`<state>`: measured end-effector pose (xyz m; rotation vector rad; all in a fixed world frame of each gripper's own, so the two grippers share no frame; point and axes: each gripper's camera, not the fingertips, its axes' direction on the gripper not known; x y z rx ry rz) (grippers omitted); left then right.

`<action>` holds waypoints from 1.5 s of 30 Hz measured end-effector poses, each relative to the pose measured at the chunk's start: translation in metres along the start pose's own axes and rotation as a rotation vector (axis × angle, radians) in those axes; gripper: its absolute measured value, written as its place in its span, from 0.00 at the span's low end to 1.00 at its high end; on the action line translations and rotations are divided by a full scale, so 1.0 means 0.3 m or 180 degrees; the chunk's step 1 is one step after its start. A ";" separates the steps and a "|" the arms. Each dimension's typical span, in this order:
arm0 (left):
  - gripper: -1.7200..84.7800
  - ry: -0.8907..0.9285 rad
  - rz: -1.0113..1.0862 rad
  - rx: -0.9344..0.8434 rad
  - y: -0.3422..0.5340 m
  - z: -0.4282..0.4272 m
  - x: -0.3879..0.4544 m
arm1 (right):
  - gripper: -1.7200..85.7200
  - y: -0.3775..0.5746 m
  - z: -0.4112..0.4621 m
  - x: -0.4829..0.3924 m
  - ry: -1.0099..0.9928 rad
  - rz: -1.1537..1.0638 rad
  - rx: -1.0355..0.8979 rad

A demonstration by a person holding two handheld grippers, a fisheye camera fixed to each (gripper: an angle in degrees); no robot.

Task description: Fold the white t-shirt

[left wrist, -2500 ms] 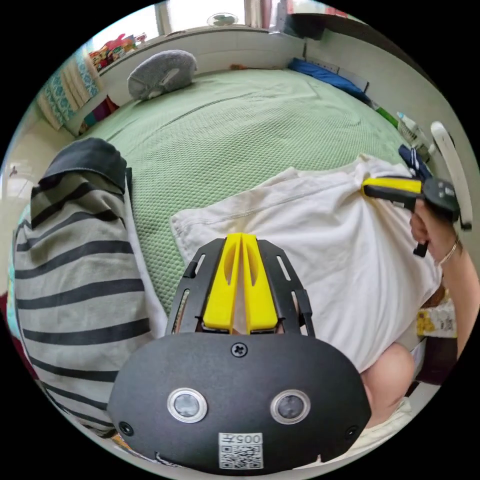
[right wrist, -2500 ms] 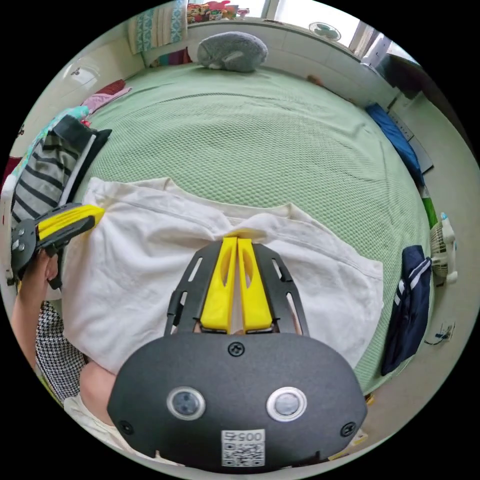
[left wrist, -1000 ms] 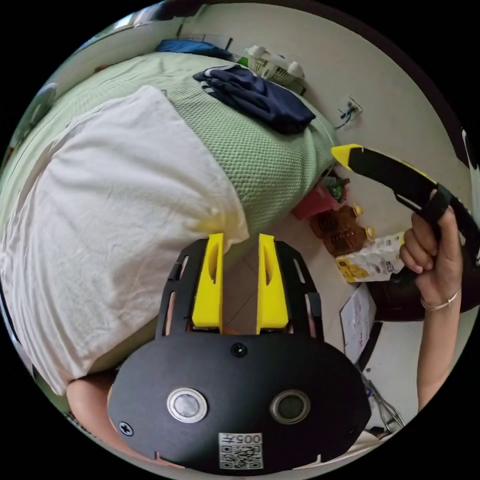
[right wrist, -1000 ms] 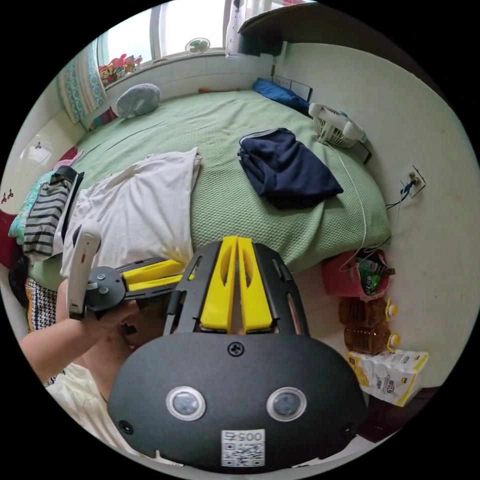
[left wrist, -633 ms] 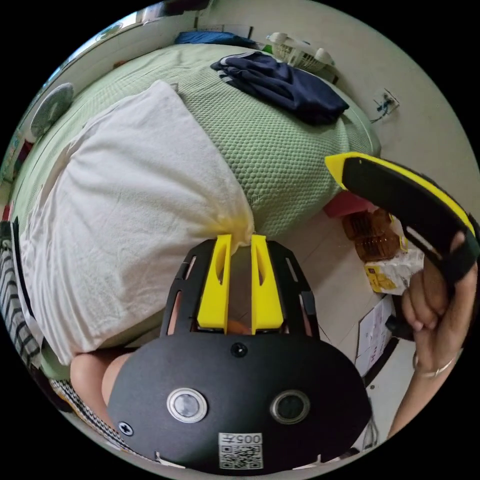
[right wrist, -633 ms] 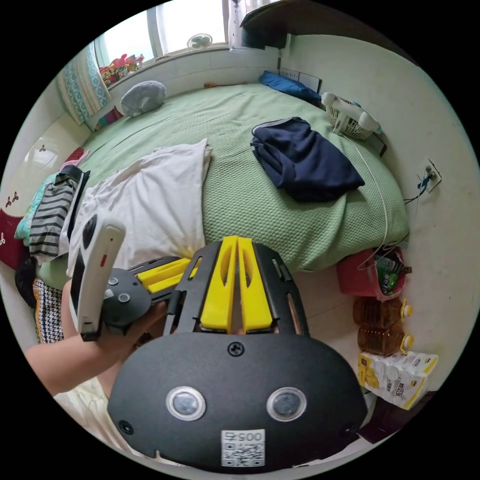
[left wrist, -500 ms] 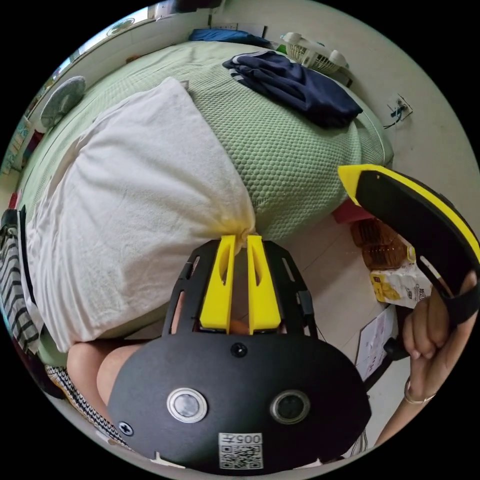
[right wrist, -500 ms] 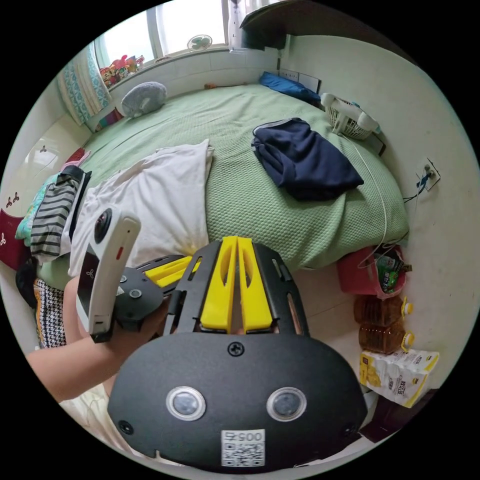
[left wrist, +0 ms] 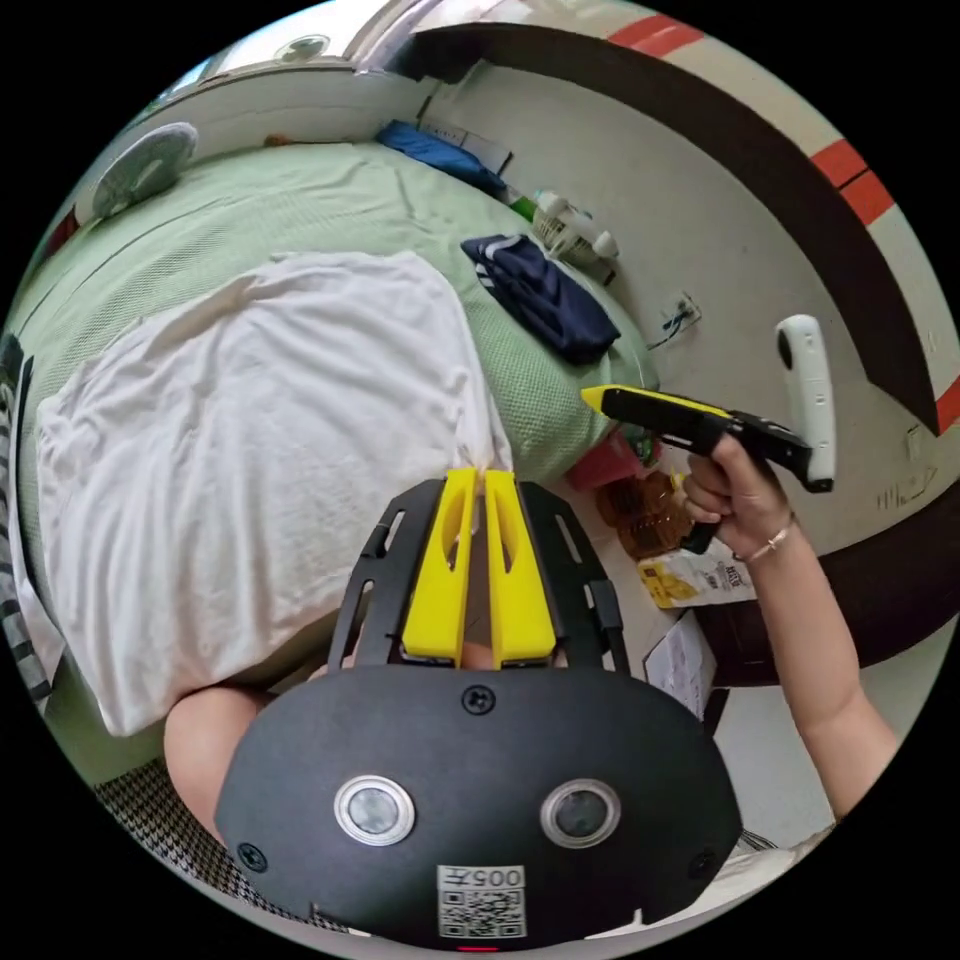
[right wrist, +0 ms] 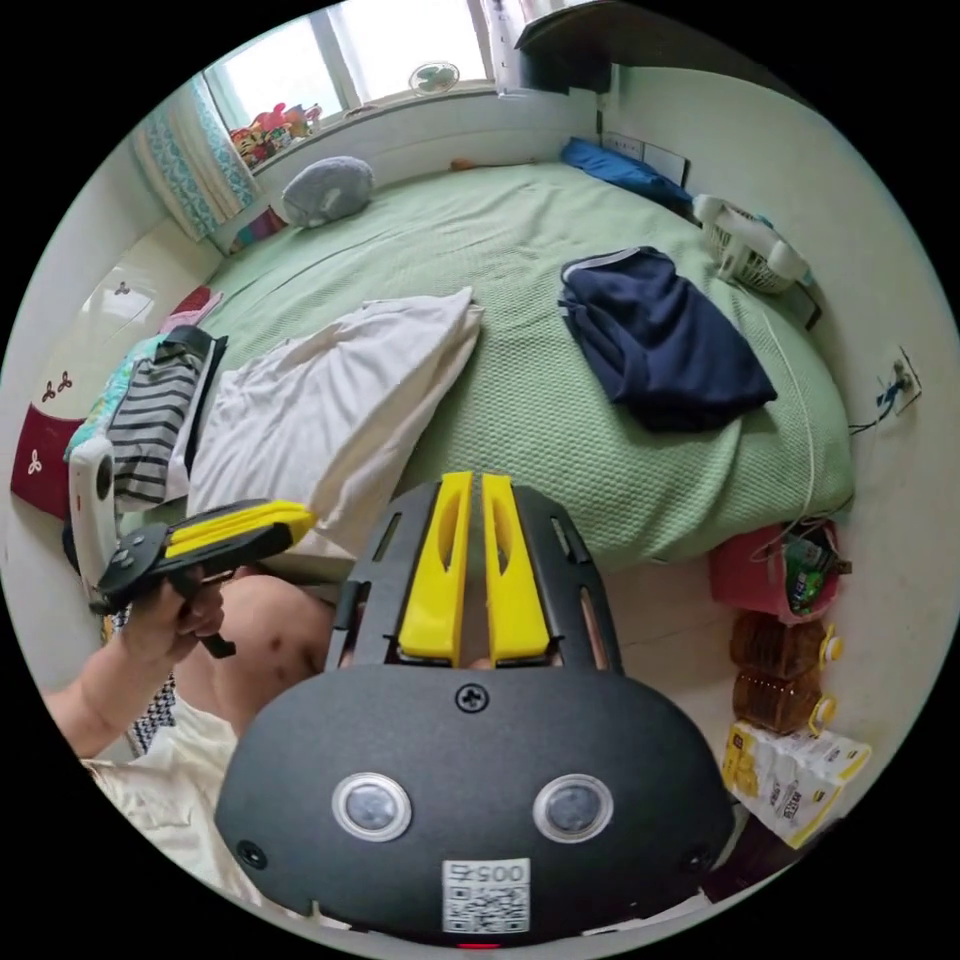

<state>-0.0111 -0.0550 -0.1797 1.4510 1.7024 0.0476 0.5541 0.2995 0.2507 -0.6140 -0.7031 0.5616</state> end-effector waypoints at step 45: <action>0.04 0.0462 0.0382 0.0102 0.409 -0.748 -0.412 | 0.06 -0.791 0.459 -0.210 -0.0488 0.0467 -0.0543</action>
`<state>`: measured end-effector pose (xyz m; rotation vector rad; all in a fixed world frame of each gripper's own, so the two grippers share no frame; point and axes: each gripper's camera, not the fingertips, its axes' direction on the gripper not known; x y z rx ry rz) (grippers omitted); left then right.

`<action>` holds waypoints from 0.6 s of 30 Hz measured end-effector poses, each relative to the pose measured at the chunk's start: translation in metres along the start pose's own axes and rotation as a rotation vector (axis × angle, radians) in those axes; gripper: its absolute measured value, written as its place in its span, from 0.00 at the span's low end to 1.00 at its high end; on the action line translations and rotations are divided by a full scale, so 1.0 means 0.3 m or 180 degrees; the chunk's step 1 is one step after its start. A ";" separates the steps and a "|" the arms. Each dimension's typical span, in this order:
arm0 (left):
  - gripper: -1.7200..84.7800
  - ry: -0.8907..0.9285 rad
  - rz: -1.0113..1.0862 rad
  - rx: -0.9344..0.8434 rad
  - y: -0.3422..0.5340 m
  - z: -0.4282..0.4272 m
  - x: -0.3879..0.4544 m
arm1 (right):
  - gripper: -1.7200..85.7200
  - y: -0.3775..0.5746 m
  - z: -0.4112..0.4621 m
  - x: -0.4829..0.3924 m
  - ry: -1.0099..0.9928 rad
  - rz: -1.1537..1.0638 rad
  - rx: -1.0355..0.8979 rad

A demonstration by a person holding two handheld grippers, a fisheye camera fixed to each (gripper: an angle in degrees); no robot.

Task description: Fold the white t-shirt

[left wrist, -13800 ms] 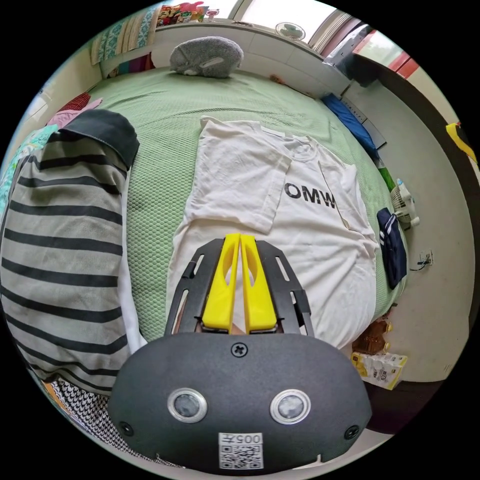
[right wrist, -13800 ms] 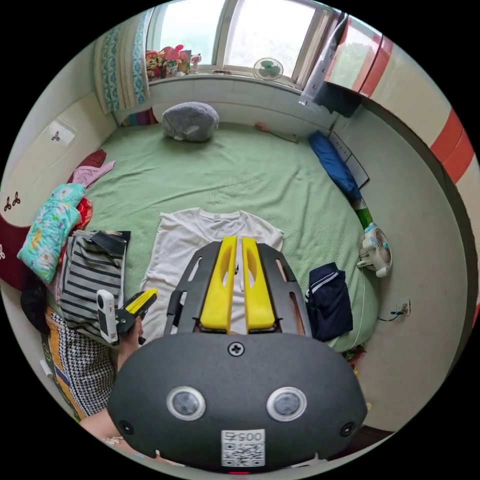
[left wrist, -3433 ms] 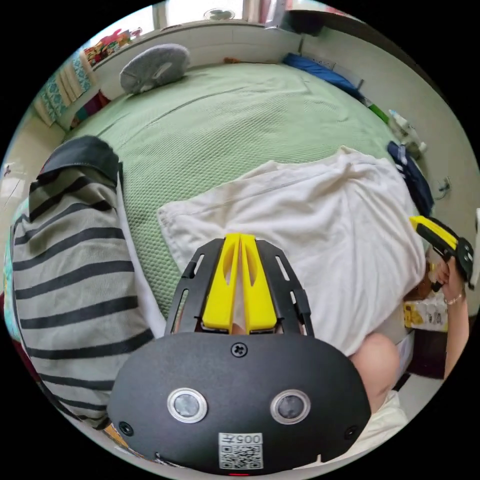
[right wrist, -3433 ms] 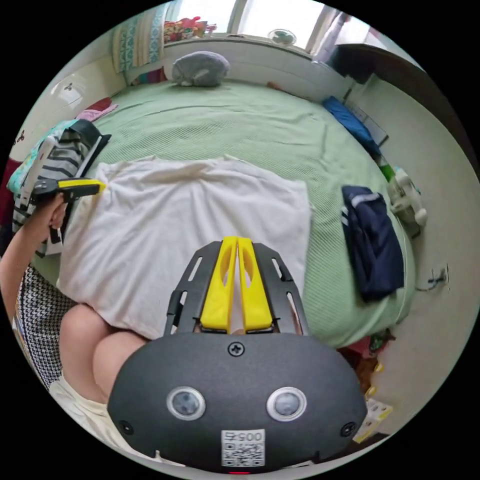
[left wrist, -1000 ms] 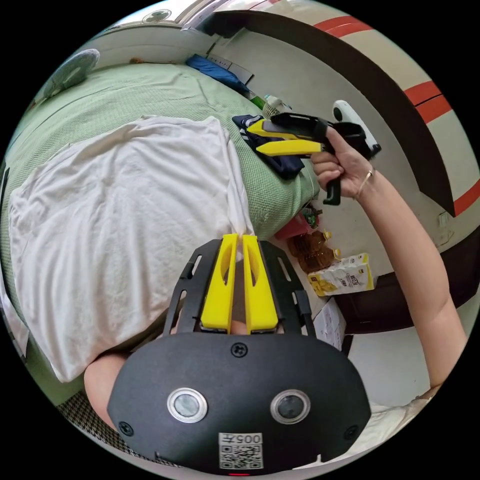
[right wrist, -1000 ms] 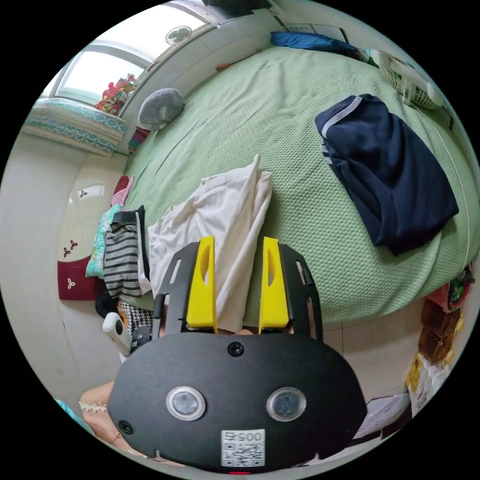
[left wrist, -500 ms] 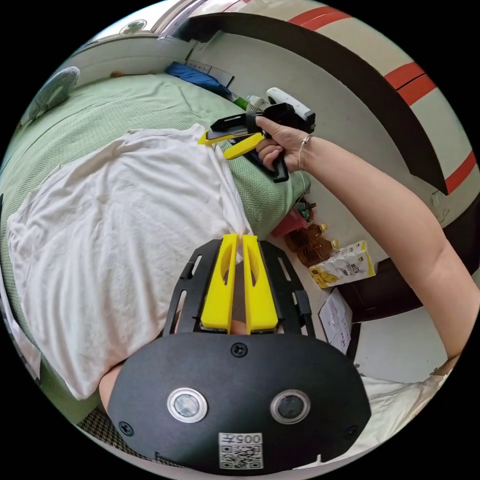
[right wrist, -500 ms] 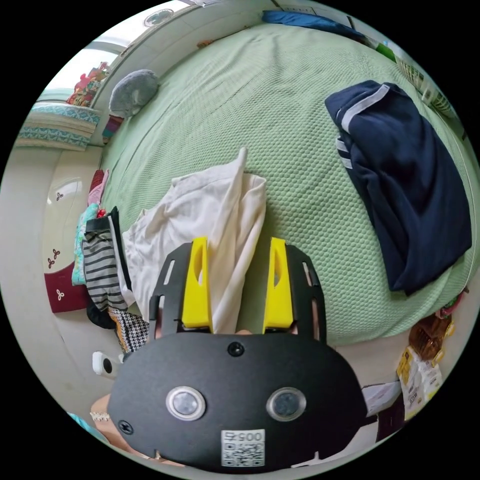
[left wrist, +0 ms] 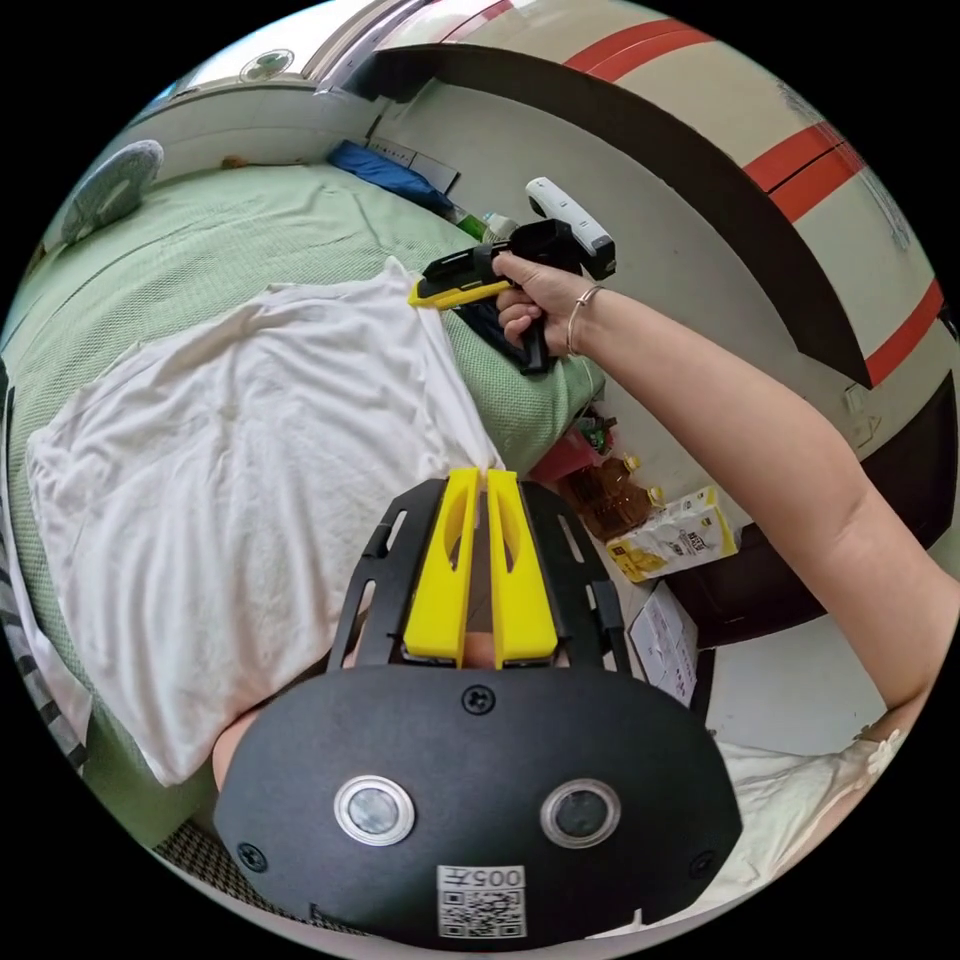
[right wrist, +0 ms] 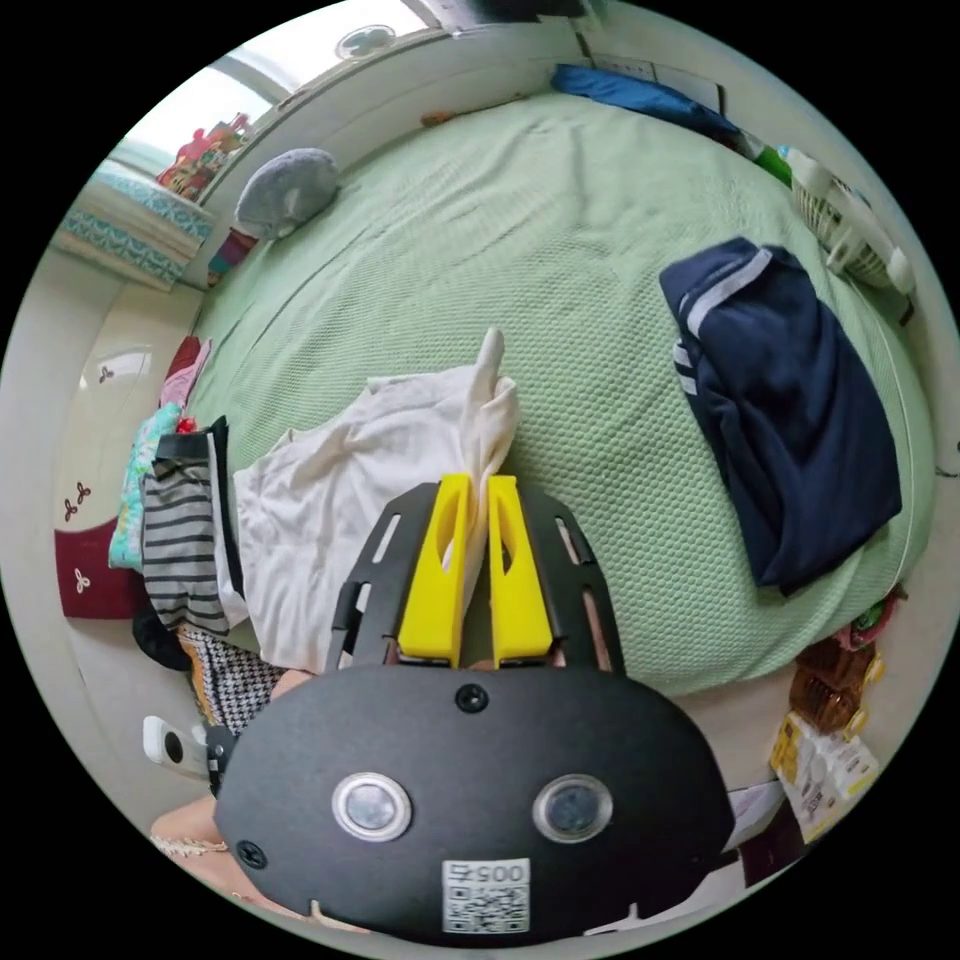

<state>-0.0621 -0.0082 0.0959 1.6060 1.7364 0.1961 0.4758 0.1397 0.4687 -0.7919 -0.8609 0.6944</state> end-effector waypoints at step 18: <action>0.04 -0.0210 -0.0399 0.0640 0.450 -0.682 -0.210 | 0.05 0.116 -0.060 -1.032 0.0445 -0.1069 0.0272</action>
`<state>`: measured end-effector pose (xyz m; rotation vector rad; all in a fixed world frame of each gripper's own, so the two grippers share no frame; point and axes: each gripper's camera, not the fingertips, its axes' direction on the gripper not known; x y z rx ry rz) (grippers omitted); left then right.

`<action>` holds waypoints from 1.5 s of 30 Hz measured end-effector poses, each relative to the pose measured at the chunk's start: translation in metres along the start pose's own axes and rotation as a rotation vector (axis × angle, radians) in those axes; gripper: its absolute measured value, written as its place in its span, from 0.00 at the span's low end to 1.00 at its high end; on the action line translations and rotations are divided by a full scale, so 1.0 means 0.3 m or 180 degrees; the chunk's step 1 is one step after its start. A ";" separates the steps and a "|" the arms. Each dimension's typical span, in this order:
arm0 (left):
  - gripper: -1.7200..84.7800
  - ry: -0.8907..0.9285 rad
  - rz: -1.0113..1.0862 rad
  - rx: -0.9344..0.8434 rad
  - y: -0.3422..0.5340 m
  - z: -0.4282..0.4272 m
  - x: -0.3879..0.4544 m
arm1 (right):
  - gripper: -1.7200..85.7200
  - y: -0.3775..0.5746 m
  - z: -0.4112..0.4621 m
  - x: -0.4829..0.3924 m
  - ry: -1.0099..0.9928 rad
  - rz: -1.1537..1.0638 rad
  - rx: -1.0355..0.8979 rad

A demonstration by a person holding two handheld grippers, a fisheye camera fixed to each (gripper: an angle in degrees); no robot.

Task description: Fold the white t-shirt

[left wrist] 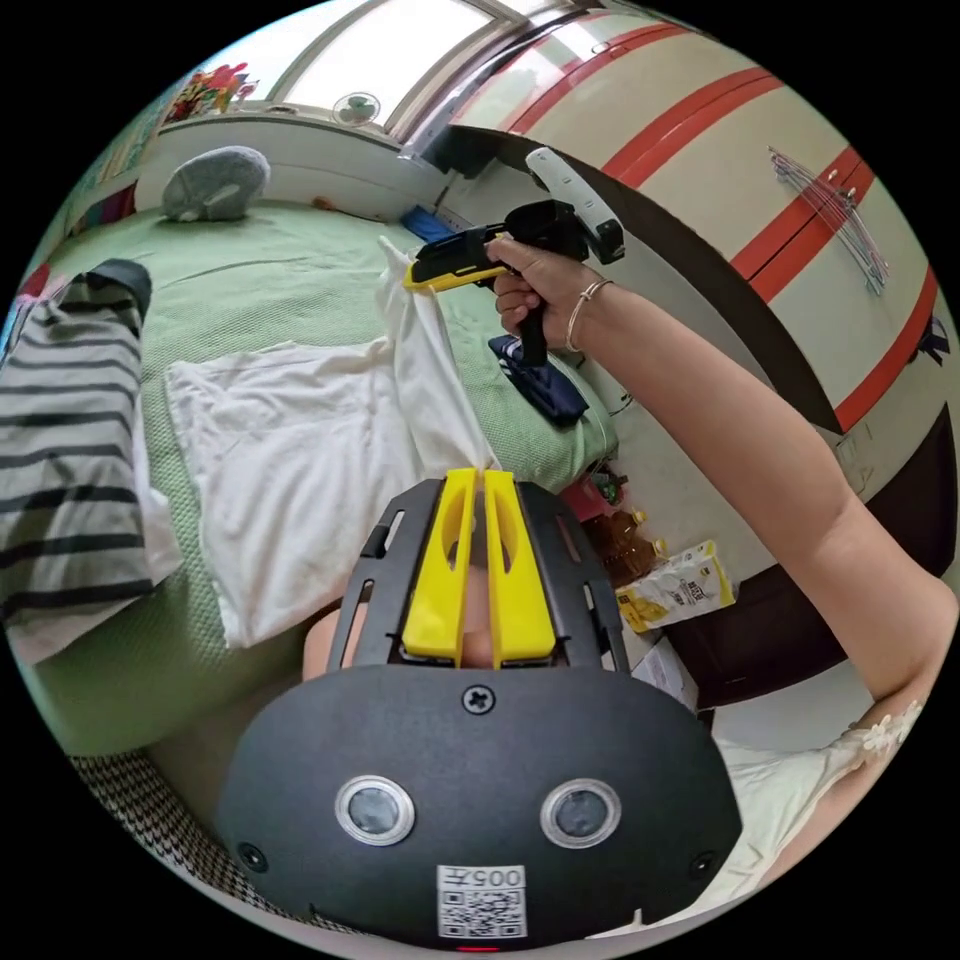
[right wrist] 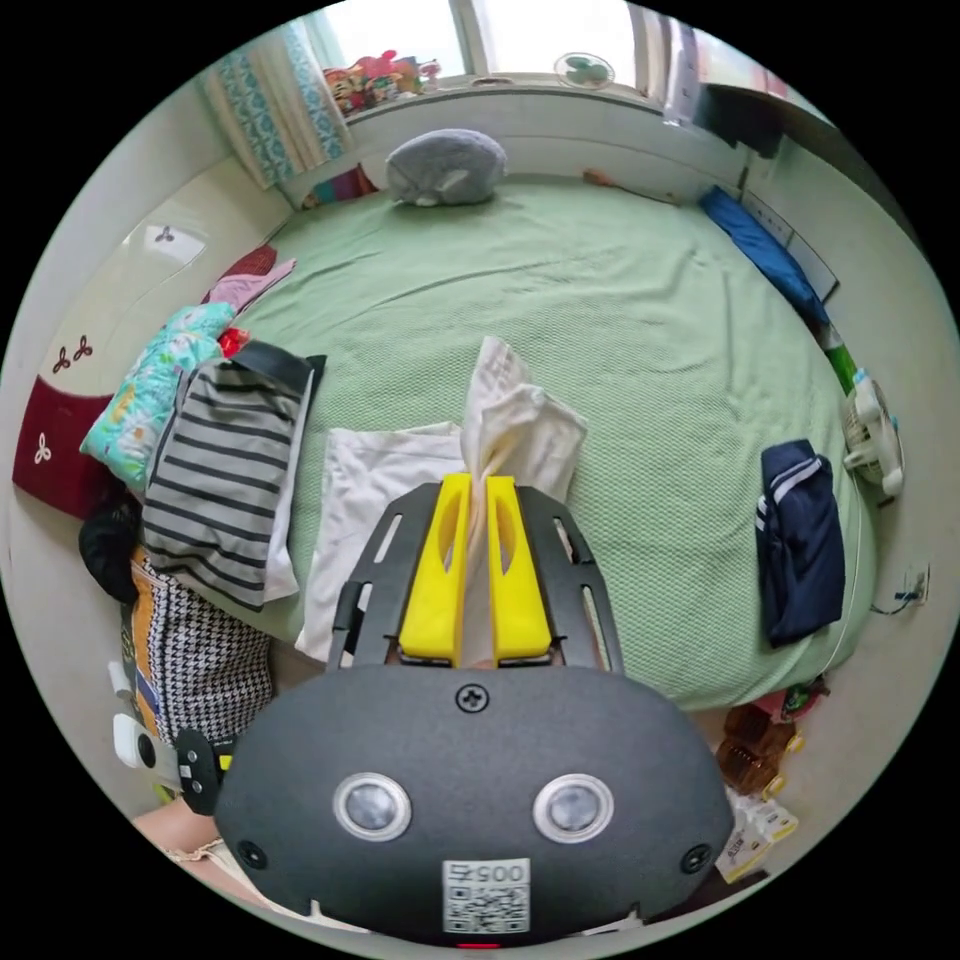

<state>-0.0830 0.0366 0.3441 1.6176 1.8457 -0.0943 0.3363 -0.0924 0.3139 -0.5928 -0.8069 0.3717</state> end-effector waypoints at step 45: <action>0.15 -0.1546 -0.1329 -0.0360 0.322 -0.012 -0.596 | 0.19 0.701 0.278 -0.254 -0.0377 -0.0257 -0.0432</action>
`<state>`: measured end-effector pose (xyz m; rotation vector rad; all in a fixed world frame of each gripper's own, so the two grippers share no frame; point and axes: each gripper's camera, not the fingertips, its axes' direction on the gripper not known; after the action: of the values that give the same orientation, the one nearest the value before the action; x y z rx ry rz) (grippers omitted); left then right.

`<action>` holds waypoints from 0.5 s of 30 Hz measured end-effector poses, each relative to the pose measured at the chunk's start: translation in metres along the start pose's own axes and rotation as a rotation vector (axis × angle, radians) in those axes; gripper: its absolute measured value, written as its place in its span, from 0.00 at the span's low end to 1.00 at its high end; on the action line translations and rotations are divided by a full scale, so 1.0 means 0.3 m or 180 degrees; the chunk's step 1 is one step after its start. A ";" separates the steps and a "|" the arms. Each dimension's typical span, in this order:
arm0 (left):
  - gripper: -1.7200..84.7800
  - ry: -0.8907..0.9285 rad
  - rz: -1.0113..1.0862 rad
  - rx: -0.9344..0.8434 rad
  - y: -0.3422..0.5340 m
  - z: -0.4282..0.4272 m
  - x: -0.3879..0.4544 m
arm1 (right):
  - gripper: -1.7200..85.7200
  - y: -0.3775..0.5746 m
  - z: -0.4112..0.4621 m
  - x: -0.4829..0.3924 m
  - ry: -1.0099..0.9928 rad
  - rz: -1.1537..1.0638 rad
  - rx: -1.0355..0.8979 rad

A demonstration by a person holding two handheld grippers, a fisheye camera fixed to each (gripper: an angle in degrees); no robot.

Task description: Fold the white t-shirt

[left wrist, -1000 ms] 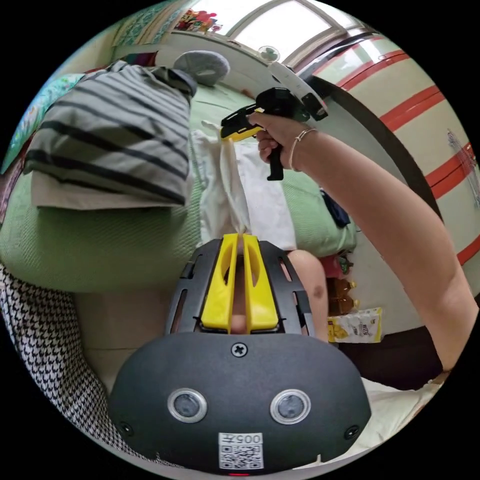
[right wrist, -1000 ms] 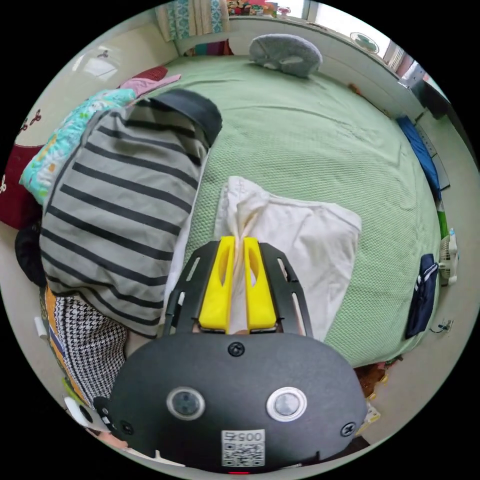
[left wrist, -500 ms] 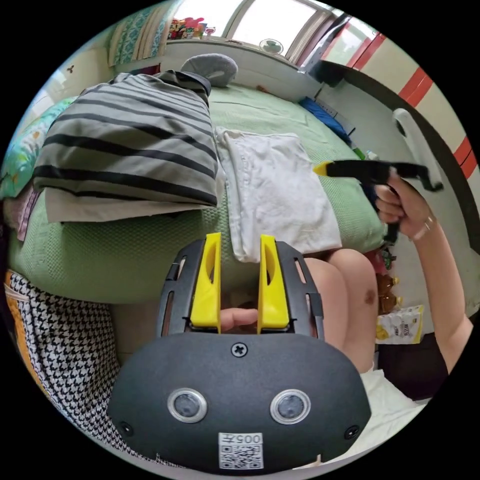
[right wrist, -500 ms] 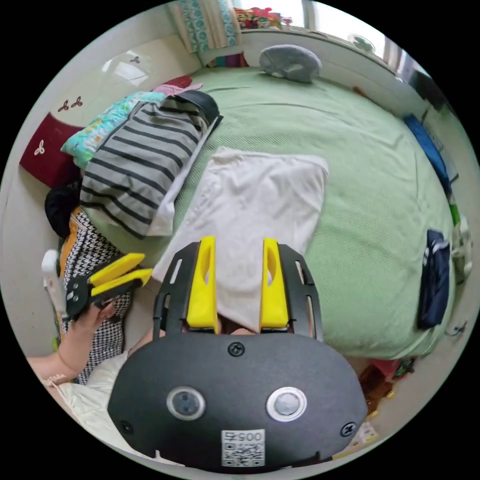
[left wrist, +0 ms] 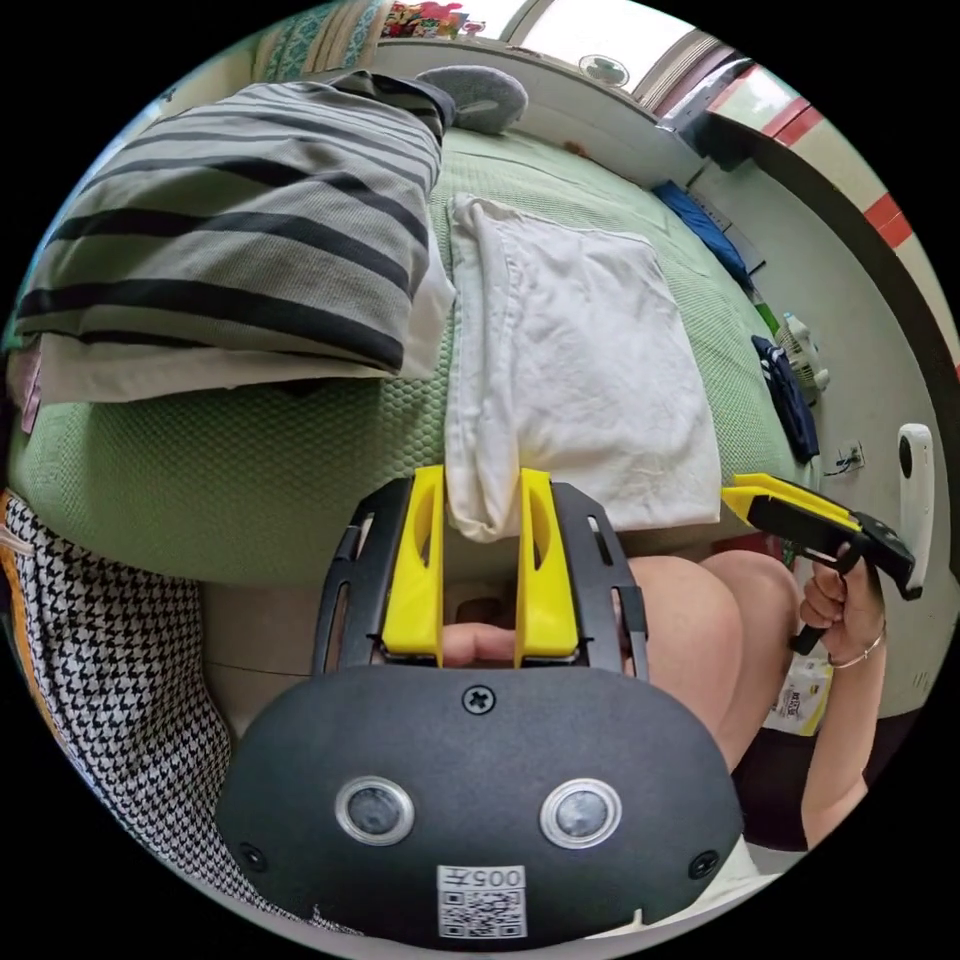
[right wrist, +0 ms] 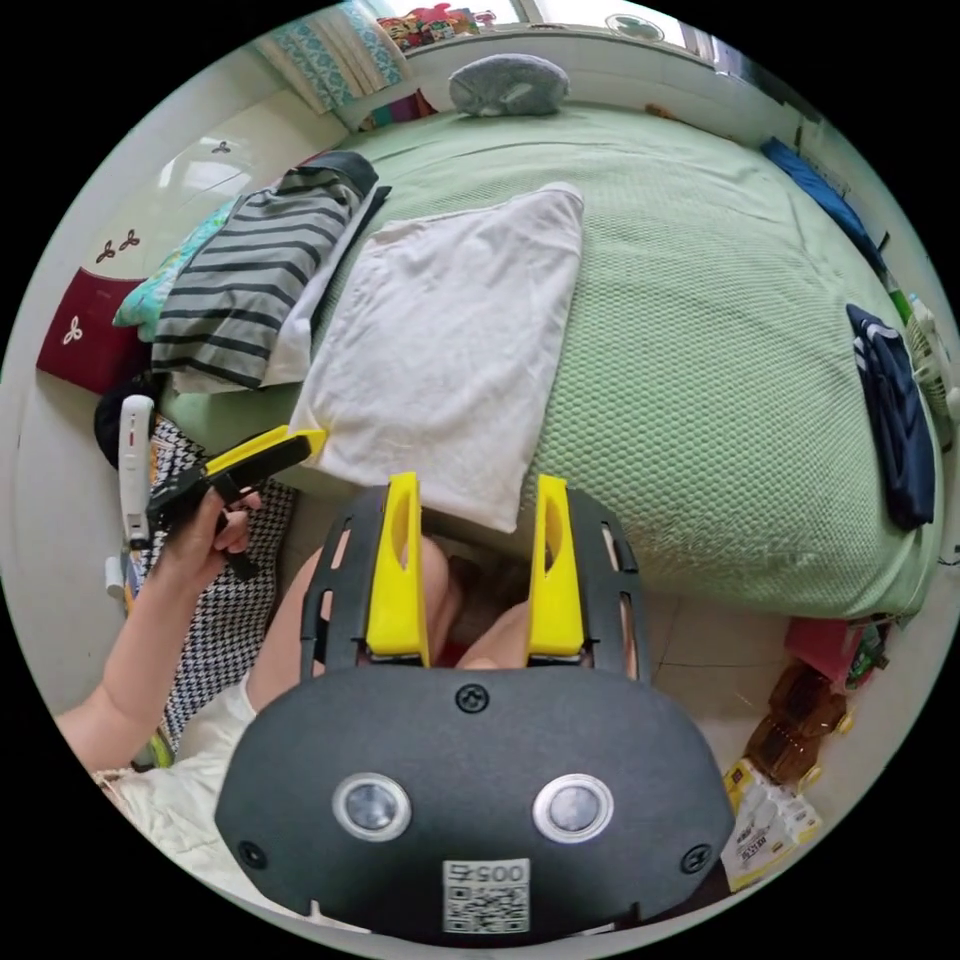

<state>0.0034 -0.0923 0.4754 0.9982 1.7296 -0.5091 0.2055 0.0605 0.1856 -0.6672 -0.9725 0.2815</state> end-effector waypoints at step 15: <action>0.15 -0.0131 -0.0042 -0.0109 -0.072 0.085 0.046 | 0.12 0.007 0.122 0.070 0.0299 0.0540 -0.0221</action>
<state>-0.0017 -0.1179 0.4504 0.9463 1.7038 -0.5036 0.1867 0.0871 0.2124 -0.8214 -0.8401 0.3635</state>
